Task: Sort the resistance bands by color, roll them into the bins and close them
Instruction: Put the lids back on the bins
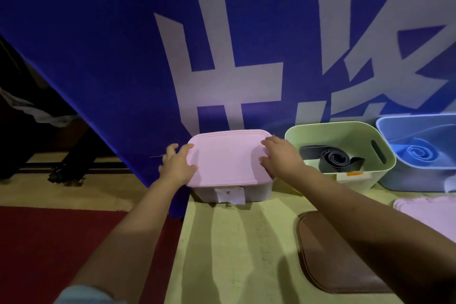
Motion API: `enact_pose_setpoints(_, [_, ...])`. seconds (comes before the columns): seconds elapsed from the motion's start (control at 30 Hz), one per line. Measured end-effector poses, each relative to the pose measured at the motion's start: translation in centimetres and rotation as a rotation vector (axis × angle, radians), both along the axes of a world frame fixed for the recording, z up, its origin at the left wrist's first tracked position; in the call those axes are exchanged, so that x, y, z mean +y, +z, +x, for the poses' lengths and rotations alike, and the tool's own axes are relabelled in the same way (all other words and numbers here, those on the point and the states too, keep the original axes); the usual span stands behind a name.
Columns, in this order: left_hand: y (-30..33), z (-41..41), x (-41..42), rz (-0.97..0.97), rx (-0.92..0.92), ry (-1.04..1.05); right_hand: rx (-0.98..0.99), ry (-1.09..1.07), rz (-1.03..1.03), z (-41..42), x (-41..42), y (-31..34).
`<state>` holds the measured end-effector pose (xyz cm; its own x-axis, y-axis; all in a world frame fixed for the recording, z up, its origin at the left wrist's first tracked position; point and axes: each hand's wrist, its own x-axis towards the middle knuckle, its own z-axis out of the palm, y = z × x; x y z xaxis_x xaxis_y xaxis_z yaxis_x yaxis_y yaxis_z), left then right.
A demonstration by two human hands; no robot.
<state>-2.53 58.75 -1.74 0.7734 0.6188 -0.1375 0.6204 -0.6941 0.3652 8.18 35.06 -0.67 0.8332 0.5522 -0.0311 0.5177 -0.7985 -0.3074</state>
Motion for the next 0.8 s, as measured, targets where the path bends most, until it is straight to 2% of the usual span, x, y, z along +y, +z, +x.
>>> enact_pose_setpoints(0.07, [1.2, -0.5, -2.5, -0.005, -0.117, 0.008, -0.005, 0.01, 0.155, -1.2, -1.8, 0.5])
enact_pose_setpoints(0.17, [2.7, -1.9, -8.1, -0.047, -0.409, -0.043, -0.004, -0.022, 0.335, -3.4, -6.3, 0.1])
enact_pose_setpoints(0.23, [2.9, -2.9, -12.9, -0.213, -0.525, -0.118, -0.017, -0.09, 0.435, -4.9, -10.4, -1.3])
enact_pose_setpoints(0.3, [2.0, -3.6, -17.7, -0.483, -0.484, -0.18, -0.002, -0.181, 0.476, -6.4, -15.2, -3.3])
enact_pose_setpoints(0.37, [-0.2, -4.1, -21.8, -0.695, -0.345, -0.197, 0.057, -0.298, 0.425, -7.5, -20.0, -5.3])
enact_pose_setpoints(0.43, [-3.5, -4.2, -24.4, -0.806, -0.23, -0.092, 0.148, -0.402, 0.281, -7.9, -24.1, -7.4])
enact_pose_setpoints(0.5, [-6.9, -4.5, -26.0, -0.887, -0.16, 0.127, 0.245, -0.443, 0.12, -8.0, -27.1, -9.9])
enact_pose_setpoints(0.63, [-10.0, -4.8, -28.1, -1.066, -0.061, 0.422, 0.287, -0.331, -0.096, -9.2, -29.5, -12.2])
enact_pose_setpoints(0.7, [-10.6, -4.5, -28.6, -1.143, -0.043, 0.462, 0.274, -0.216, -0.22, -9.8, -29.8, -12.9])
enact_pose_setpoints(0.8, [-11.0, -4.6, -29.2, -1.127, 0.027, 0.441, 0.283, -0.139, -0.231, -10.5, -29.8, -13.2])
